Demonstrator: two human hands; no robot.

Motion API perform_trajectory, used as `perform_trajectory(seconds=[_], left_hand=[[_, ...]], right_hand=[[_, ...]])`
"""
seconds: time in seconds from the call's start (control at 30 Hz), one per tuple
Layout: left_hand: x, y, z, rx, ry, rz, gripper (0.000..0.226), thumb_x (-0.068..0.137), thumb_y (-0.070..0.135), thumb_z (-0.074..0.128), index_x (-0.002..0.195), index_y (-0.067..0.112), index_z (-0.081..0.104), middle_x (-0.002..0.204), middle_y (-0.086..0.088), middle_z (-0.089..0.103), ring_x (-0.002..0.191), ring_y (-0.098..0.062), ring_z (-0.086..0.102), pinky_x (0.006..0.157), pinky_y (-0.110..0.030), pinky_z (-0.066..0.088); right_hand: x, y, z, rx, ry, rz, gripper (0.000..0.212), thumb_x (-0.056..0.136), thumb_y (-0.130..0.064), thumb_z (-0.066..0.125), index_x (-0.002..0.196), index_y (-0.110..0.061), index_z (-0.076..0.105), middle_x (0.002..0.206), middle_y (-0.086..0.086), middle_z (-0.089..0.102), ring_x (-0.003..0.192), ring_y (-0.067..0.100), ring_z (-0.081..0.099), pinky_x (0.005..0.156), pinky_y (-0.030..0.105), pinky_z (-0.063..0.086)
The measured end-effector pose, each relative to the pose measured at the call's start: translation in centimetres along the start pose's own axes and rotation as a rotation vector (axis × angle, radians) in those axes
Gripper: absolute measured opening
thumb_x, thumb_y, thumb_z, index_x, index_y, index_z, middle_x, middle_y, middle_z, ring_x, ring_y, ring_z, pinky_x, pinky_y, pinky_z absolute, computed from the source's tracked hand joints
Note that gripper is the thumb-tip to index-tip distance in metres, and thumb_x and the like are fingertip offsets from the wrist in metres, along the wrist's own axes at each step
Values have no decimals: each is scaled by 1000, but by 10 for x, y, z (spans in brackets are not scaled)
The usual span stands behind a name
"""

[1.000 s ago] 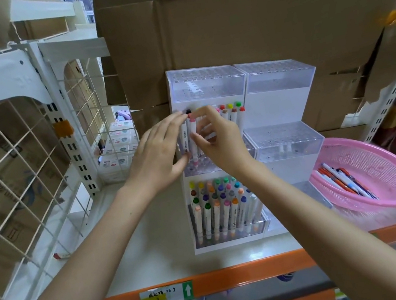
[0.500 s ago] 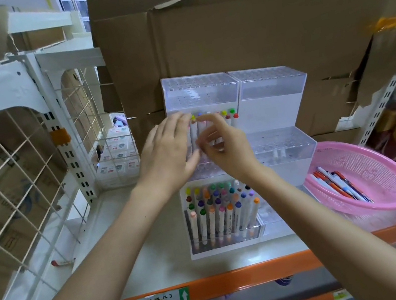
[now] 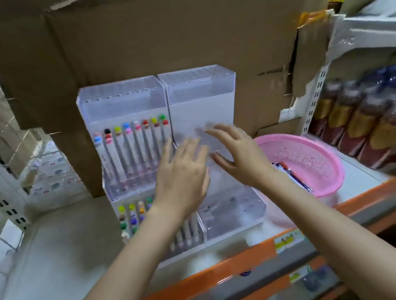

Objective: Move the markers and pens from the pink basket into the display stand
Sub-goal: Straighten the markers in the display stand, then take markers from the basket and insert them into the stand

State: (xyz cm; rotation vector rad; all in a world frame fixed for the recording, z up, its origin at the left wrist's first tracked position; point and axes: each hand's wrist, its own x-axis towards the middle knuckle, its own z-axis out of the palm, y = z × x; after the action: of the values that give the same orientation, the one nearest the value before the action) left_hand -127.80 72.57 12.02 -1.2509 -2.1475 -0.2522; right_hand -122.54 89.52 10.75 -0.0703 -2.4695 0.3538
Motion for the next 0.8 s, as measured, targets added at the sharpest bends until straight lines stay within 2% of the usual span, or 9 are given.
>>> perform_trajectory(seconds=[0.13, 0.33, 0.43, 0.5, 0.57, 0.7, 0.77, 0.8], left_hand=[[22, 44, 21, -79, -49, 29, 49, 67, 26, 76, 112, 9, 64, 118, -12, 64, 106, -28, 63, 99, -49, 45], [62, 116, 49, -125, -68, 37, 47, 67, 29, 75, 110, 10, 65, 115, -8, 64, 105, -26, 62, 91, -46, 49], [78, 148, 69, -140, -97, 55, 42, 69, 27, 71, 107, 11, 65, 116, -8, 64, 107, -24, 61, 95, -45, 47], [86, 165, 82, -175, -210, 35, 46, 78, 28, 67, 119, 11, 58, 131, -9, 55, 120, -26, 53, 103, -43, 39], [94, 175, 99, -182, -350, -11, 49, 89, 32, 55, 133, 14, 45, 147, -7, 39, 134, -26, 37, 109, -41, 28], [102, 179, 133, -190, -664, -149, 66, 91, 47, 51, 145, 17, 28, 157, -7, 16, 141, -28, 22, 111, -45, 29], [101, 177, 146, -213, -832, -227, 76, 91, 52, 51, 150, 16, 20, 158, -9, 14, 142, -30, 21, 111, -45, 27], [99, 176, 152, -209, -875, -256, 77, 90, 53, 51, 150, 16, 20, 156, -9, 20, 140, -30, 25, 110, -44, 28]], right_hand=[[-22, 39, -20, -36, -59, 67, 53, 90, -44, 41, 132, -16, 56, 134, 10, 54, 121, 30, 53, 97, 41, 46], [-62, 115, -49, -41, -142, 154, 49, 90, -30, 58, 137, -19, 49, 140, 6, 47, 123, 28, 49, 92, 46, 49], [-78, 149, -59, -52, -219, 203, 51, 92, -29, 59, 140, -20, 45, 143, 5, 43, 126, 26, 46, 97, 39, 45], [-86, 166, -64, -78, -282, 237, 53, 92, -28, 60, 142, -18, 43, 146, 7, 40, 130, 27, 43, 100, 35, 38], [-92, 181, -66, -116, -348, 265, 54, 93, -31, 58, 143, -19, 41, 148, 6, 36, 132, 26, 40, 101, 35, 37], [-88, 201, -57, -153, -520, 372, 56, 92, -34, 55, 144, -22, 37, 148, 4, 35, 133, 26, 39, 102, 39, 41], [-80, 205, -48, -182, -620, 404, 57, 89, -30, 58, 142, -20, 40, 140, 8, 42, 126, 29, 45, 96, 40, 45], [-76, 206, -44, -182, -647, 407, 54, 88, -29, 59, 139, -18, 43, 135, 9, 45, 122, 30, 48, 92, 39, 46]])
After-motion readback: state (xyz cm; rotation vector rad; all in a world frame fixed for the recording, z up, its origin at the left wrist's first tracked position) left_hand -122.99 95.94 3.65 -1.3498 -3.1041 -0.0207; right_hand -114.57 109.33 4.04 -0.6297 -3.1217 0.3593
